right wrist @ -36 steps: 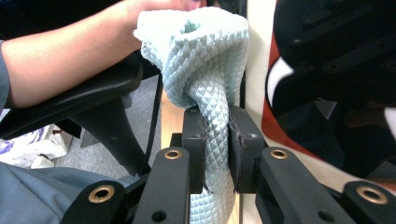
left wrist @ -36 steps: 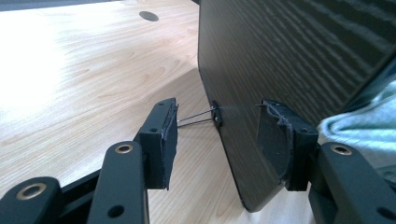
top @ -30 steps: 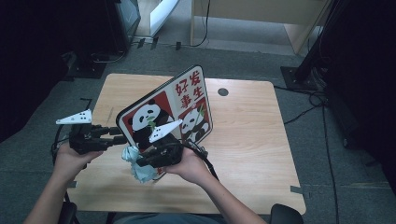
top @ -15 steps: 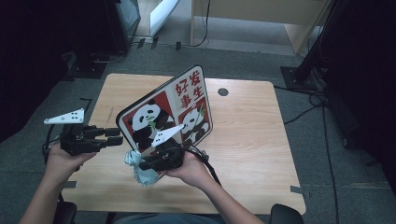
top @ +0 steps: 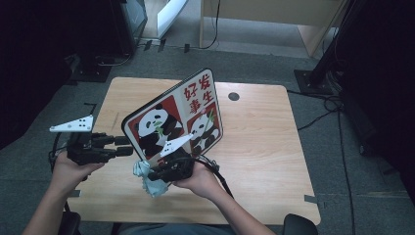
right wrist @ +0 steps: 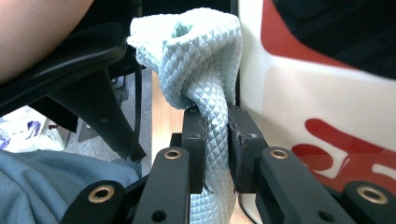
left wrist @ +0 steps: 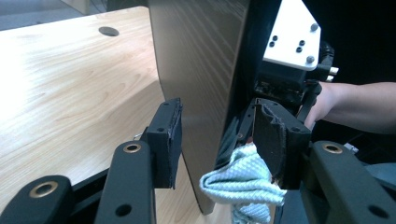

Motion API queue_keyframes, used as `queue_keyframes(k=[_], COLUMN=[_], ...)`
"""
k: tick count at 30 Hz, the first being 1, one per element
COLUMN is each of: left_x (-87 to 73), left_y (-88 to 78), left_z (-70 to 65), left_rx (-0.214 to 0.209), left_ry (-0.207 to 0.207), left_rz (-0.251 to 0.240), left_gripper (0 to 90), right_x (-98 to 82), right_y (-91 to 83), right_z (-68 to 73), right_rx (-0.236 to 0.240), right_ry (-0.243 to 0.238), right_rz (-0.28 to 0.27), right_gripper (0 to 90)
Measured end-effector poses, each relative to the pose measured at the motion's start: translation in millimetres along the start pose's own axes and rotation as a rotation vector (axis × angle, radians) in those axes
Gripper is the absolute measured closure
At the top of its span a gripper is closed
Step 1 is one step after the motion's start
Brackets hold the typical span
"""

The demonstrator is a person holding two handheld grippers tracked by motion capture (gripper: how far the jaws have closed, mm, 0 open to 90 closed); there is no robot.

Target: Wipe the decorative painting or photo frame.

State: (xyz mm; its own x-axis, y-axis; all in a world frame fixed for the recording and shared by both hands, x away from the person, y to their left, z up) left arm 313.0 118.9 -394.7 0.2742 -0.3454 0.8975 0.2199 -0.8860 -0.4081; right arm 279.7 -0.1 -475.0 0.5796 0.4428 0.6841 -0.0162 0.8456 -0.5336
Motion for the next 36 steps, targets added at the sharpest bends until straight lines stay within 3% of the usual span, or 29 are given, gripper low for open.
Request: queue_keyframes(k=[5,10,16,20,36], left_x=[-0.9,-1.6,-1.6,-3.6,-4.1], left_y=[9.1,14.0,19.0,21.6,22.7], left_z=[-2.6,-4.1,-5.3,-4.6,-7.0], left_rx=[-0.014,-0.03,-0.032,-0.03,-0.02], left_ry=[-0.004,-0.018,-0.025,-0.043,-0.035], left_rz=[0.014,0.023,0.031,0.042,0.044], left_gripper=[54.4,63.4,68.3,71.6,72.5], right_x=[-3.6,-7.1,-13.1,-17.7,-34.9], right_y=[1.9,4.1,7.3,9.1,11.2], right_z=[-2.0,-3.5,-6.5,-9.4,-16.5], right_rx=[0.001,-0.001,-0.001,-0.002,0.006], right_ry=[0.008,0.016,0.021,-0.001,0.009], right_rz=[0.004,0.009,0.021,0.021,0.032], right_gripper=[79.3,79.3,79.2,79.2,79.0])
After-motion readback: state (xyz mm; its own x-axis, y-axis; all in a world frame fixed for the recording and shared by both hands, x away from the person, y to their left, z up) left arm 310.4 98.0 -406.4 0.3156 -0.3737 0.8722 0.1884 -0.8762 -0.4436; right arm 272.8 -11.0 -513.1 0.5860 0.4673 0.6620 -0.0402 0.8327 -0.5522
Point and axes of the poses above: each handheld gripper's, and its own axes: y roughly forward along the jaws, x roughly out of its top, z roughly to its left, the point moved 9 cm from there along y, roughly forward along the jaws, and after that the axes turned 11 degrees about y, right-handed, at the moved point
